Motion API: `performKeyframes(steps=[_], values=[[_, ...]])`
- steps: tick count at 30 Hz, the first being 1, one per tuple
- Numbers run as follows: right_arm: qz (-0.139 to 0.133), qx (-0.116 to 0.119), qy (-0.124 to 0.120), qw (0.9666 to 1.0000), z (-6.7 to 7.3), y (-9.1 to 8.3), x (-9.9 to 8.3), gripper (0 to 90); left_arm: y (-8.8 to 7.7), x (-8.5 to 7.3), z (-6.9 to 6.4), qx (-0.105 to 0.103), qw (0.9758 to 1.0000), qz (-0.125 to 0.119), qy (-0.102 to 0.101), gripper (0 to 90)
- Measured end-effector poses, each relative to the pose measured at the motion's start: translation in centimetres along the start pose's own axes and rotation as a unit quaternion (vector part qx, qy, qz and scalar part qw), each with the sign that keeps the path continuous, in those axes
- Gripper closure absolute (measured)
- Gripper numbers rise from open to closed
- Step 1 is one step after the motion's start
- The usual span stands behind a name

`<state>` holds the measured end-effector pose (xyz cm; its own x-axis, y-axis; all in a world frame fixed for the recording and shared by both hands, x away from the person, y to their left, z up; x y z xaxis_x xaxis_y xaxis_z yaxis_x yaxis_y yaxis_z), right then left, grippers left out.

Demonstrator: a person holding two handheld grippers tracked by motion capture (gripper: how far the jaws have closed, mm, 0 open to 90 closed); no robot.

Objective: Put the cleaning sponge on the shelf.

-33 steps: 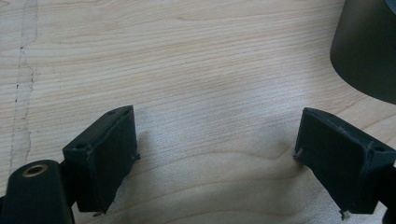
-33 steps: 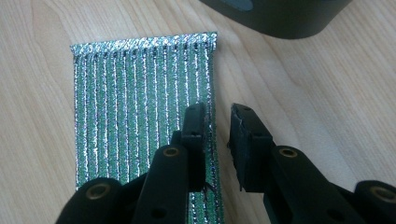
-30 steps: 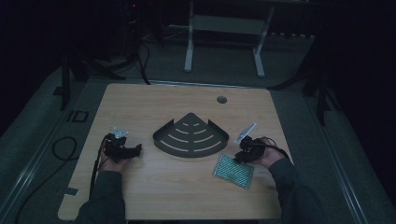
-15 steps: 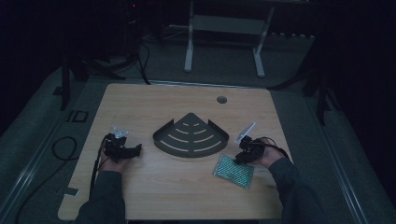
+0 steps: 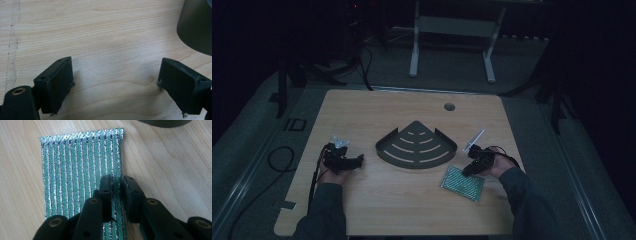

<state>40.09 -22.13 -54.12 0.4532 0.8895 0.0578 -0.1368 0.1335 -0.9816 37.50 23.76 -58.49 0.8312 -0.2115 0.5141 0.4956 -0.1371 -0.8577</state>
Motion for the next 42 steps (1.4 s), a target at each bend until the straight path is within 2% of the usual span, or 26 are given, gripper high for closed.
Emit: performKeyframes(steps=[6,7,10,23,39,42], values=[[0.002,-0.001,-0.005,1.0,0.0,0.0,0.1,82.2,0.0,0.0,0.0,0.0,1.0,0.0,0.0,13.0],[0.003,-0.008,-0.008,0.9999,0.1,-0.1,0.1,86.6,0.0,0.0,0.0,0.0,1.0,0.0,0.0,13.0],[0.004,-0.021,-0.013,0.9997,0.3,-0.2,0.1,88.8,0.0,0.0,0.0,0.0,1.0,0.0,0.0,13.0],[-0.001,-0.035,-0.009,0.9993,0.6,-0.6,-0.3,89.3,0.0,0.0,0.0,0.0,1.0,0.0,0.0,13.0],[-0.027,-0.038,-0.005,0.9989,0.5,-2.2,-0.8,89.5,0.0,0.0,0.0,0.0,1.0,0.0,0.0,13.0],[-0.025,-0.035,-0.005,0.9991,0.5,-2.5,-0.9,89.5,0.0,0.0,0.0,0.0,1.0,0.0,0.0,13.0]])
Point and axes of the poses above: each handheld gripper's, and its own axes: y roughly forward along the jaws, x roughly out of its top, z roughly to its left, the point moved 3 cm from there along y, roughly forward along the jaws, and after that the axes turned 14 degrees about z, right-handed, at the moved point
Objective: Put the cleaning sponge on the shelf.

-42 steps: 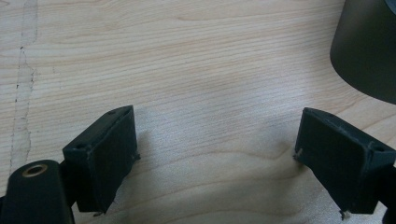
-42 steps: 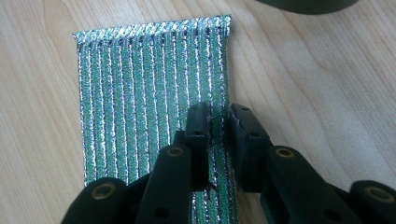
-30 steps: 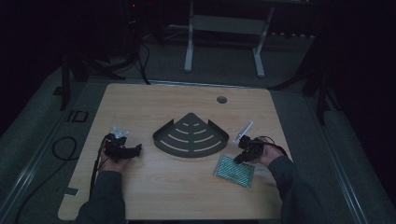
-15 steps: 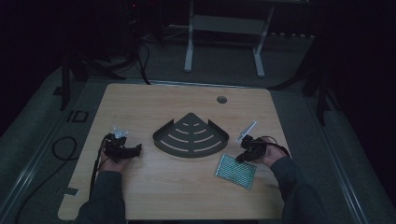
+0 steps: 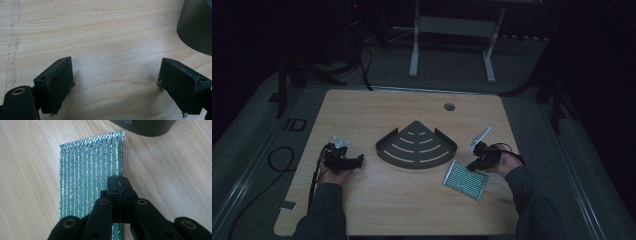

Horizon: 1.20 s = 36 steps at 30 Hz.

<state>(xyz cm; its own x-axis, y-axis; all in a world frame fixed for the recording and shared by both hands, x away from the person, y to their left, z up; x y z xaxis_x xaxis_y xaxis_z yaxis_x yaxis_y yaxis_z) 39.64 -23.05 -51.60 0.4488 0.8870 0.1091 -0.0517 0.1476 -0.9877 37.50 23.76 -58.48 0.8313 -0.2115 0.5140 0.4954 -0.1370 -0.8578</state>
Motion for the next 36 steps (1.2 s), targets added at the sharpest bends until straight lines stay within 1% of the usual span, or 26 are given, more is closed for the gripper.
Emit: performKeyframes(steps=[1,4,8,15,19,20,25,27,28,29,36], values=[[0.0,-0.003,-0.001,1.0,0.0,-0.1,0.0,89.5,0.0,0.0,0.0,0.0,1.0,0.0,0.0,13.0],[-0.006,-0.002,0.0,1.0,-0.1,-0.5,0.0,89.5,0.0,0.0,0.0,0.0,1.0,0.0,0.0,13.0],[-0.013,-0.002,-0.004,0.9999,0.0,-1.2,0.0,89.7,0.0,0.0,0.0,0.0,1.0,0.0,0.0,13.0],[-0.03,-0.007,-0.005,0.9995,-0.2,-2.3,0.2,89.7,0.0,0.0,0.0,0.0,1.0,0.0,0.0,13.0],[-0.035,-0.01,-0.002,0.9993,-0.3,-2.8,0.2,89.7,0.0,0.0,0.0,0.0,1.0,0.0,0.0,12.9],[-0.038,-0.011,-0.001,0.9992,-0.4,-3.1,0.3,89.7,0.0,0.0,0.0,0.0,1.0,0.0,0.0,13.0],[-0.04,-0.013,-0.002,0.9991,-0.5,-3.7,0.5,89.7,0.0,0.0,0.0,0.0,1.0,0.0,0.0,13.0],[-0.044,-0.016,0.0,0.9989,-0.6,-3.9,0.6,89.7,0.0,0.0,0.0,0.0,1.0,0.0,0.0,13.0],[-0.044,-0.014,-0.001,0.9989,-0.6,-4.0,0.7,89.7,0.0,0.0,0.0,0.0,1.0,0.0,0.0,13.0],[-0.046,-0.019,0.0,0.9988,-0.7,-4.2,0.8,89.7,0.0,0.0,0.0,0.0,1.0,0.0,0.0,13.0],[-0.058,-0.026,0.001,0.998,-1.2,-5.2,1.8,89.7,0.0,0.0,0.0,0.0,1.0,0.0,0.0,13.0]])
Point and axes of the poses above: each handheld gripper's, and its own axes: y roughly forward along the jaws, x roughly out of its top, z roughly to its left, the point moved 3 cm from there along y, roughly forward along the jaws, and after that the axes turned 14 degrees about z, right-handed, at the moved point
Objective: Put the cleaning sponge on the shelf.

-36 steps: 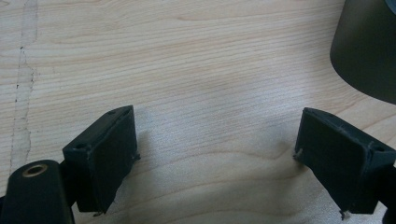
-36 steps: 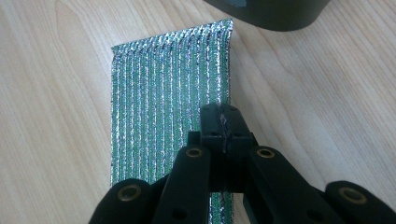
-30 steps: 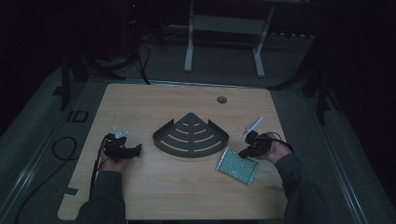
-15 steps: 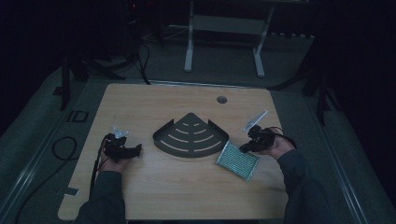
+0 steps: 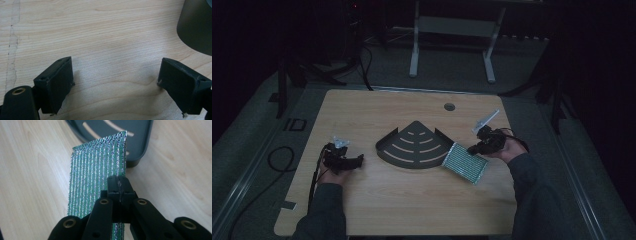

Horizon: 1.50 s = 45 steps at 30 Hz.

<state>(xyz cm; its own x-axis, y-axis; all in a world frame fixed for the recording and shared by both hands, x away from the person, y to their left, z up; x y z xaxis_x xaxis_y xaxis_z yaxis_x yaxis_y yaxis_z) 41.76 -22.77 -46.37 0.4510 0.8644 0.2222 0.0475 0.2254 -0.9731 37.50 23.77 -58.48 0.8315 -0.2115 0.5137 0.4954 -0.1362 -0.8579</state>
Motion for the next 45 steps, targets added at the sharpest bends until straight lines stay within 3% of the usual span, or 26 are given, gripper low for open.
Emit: performKeyframes(steps=[12,17,30,45], values=[[-0.019,-0.005,0.014,0.9997,-0.9,-0.8,1.7,89.7,0.0,0.0,0.0,0.0,1.0,0.0,0.0,13.0],[-0.029,-0.007,0.033,0.999,-1.5,-0.9,2.1,89.7,0.0,0.0,0.0,0.0,1.0,0.0,0.0,13.0],[-0.031,-0.027,0.053,0.9978,-2.1,-0.9,3.7,89.7,0.0,0.0,0.0,-0.001,1.0,0.0,0.001,12.9],[-0.028,-0.038,0.057,0.9973,-2.1,-1.0,5.7,89.6,0.0,0.1,0.0,0.0,1.0,0.001,0.002,12.8]])
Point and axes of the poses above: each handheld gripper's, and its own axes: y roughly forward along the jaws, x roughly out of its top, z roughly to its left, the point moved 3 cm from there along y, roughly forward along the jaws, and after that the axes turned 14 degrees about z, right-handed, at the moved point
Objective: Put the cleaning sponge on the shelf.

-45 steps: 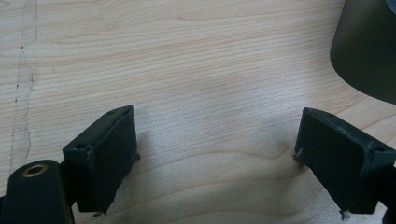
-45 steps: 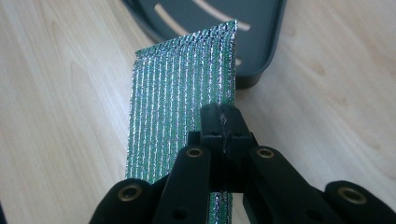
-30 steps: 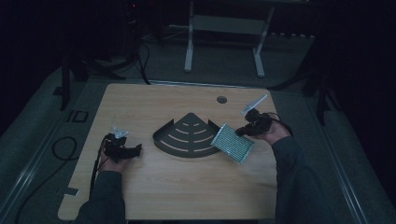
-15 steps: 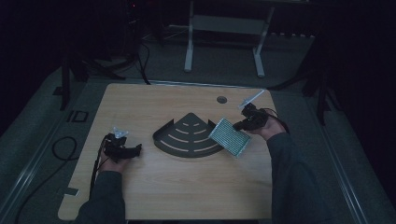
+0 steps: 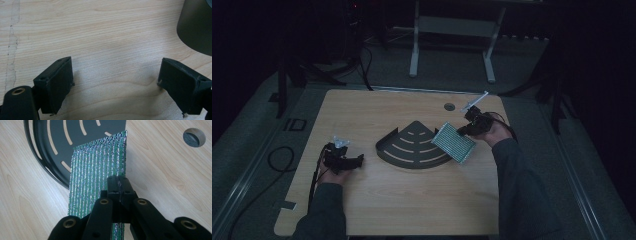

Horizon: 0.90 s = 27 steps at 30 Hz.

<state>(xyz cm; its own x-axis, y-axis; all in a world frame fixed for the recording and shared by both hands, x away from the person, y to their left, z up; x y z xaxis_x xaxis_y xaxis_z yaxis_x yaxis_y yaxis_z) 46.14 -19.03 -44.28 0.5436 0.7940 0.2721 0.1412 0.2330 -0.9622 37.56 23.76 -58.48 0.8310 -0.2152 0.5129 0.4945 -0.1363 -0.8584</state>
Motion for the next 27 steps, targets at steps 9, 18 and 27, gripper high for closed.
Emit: performKeyframes(steps=[9,18,27], values=[[0.006,-0.008,0.001,1.0,-0.3,-0.1,1.2,89.6,0.0,0.0,0.0,0.0,1.0,0.0,0.0,12.7],[0.001,-0.012,0.006,0.9999,-0.4,-0.2,2.4,89.7,0.0,0.0,0.0,0.0,1.0,0.0,0.0,12.7],[-0.001,-0.013,0.013,0.9998,-0.2,0.1,3.6,89.6,0.0,0.0,0.0,0.0,1.0,0.0,0.0,12.6]])
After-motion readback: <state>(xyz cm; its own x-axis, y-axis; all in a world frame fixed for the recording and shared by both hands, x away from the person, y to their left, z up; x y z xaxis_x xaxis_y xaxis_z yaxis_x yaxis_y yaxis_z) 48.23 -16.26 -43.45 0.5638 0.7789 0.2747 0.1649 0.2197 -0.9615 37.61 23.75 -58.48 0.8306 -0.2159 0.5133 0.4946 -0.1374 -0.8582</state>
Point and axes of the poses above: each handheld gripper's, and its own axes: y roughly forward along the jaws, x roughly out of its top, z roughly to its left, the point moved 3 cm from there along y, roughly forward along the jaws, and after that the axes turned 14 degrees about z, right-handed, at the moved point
